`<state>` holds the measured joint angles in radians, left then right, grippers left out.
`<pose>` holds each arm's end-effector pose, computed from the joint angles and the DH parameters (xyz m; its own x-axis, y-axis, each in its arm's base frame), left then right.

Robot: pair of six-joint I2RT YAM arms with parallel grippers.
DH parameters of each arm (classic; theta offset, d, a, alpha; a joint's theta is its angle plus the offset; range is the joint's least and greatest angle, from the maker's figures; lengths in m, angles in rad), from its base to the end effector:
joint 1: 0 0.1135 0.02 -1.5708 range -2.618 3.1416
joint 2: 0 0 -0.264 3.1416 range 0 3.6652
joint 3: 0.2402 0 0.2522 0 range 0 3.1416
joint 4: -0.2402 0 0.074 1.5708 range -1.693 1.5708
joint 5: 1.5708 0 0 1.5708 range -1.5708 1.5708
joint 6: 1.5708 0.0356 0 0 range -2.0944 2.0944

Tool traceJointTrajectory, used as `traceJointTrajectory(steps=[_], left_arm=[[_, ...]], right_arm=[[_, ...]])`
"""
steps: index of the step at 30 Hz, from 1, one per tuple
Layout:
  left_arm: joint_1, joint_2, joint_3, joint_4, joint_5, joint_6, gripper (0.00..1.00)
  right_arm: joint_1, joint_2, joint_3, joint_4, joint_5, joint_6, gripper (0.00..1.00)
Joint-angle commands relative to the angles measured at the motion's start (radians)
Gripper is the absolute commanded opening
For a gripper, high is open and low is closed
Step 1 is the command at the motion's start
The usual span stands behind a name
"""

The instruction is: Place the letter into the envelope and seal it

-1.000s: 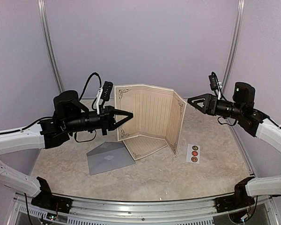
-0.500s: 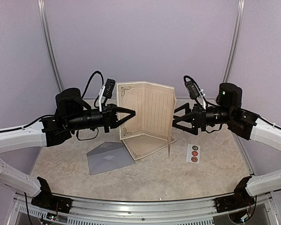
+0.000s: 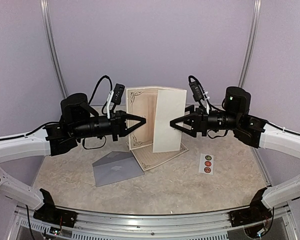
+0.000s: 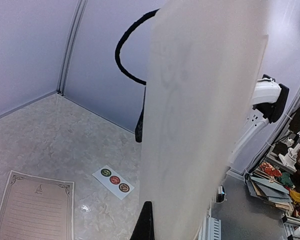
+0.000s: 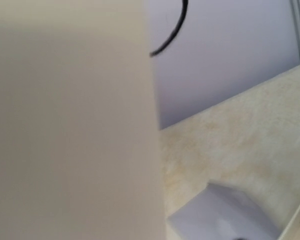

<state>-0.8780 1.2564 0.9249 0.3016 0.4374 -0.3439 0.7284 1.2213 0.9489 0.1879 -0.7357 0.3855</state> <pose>0.1773 -0.2372 0.3384 -0.3442 -0.0636 -0.9368 0.9044 0.2457 -0.3489 0.1943 0.2054 0.3449 -0.4316 -0.0114 -0.9020 -0.8960 0.1213 0.4272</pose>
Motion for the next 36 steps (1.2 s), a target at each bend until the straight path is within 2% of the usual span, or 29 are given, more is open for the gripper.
traceJointTrajectory(steps=[1, 5, 6, 10, 13, 19, 22, 26, 31, 36], left_arm=[[-0.009, 0.014, 0.032, -0.021, 0.007, -0.005, 0.0], [-0.009, 0.02, 0.037, -0.041, -0.006, -0.003, 0.0], [-0.009, 0.02, 0.04, -0.051, -0.016, -0.001, 0.04], [-0.001, -0.015, 0.03, -0.088, -0.08, 0.012, 0.47], [0.033, -0.078, -0.006, -0.086, -0.132, 0.0, 0.56], [0.188, -0.186, -0.108, -0.072, -0.295, -0.171, 0.59], [0.231, -0.212, -0.151, -0.036, -0.307, -0.235, 0.59], [0.201, -0.168, -0.13, -0.028, -0.254, -0.232, 0.6], [0.081, -0.084, -0.067, 0.035, -0.047, -0.123, 0.66], [-0.021, 0.007, -0.005, 0.116, 0.101, -0.102, 0.75]], right_arm=[[0.01, 0.001, -0.022, 0.137, 0.032, 0.046, 0.52], [0.01, -0.005, -0.03, 0.15, 0.083, 0.059, 0.08], [0.009, -0.008, -0.03, 0.133, 0.123, 0.058, 0.0], [0.008, -0.011, -0.007, 0.004, 0.318, 0.044, 0.0], [0.004, -0.012, -0.003, -0.025, 0.321, 0.028, 0.0], [0.005, -0.022, -0.018, 0.087, 0.001, 0.029, 0.0], [0.007, -0.017, -0.014, 0.124, -0.136, 0.043, 0.0], [0.011, -0.004, -0.005, 0.139, -0.2, 0.049, 0.0], [0.011, 0.008, -0.006, 0.136, -0.137, 0.057, 0.0], [0.018, 0.054, 0.001, 0.189, -0.186, 0.093, 0.0]])
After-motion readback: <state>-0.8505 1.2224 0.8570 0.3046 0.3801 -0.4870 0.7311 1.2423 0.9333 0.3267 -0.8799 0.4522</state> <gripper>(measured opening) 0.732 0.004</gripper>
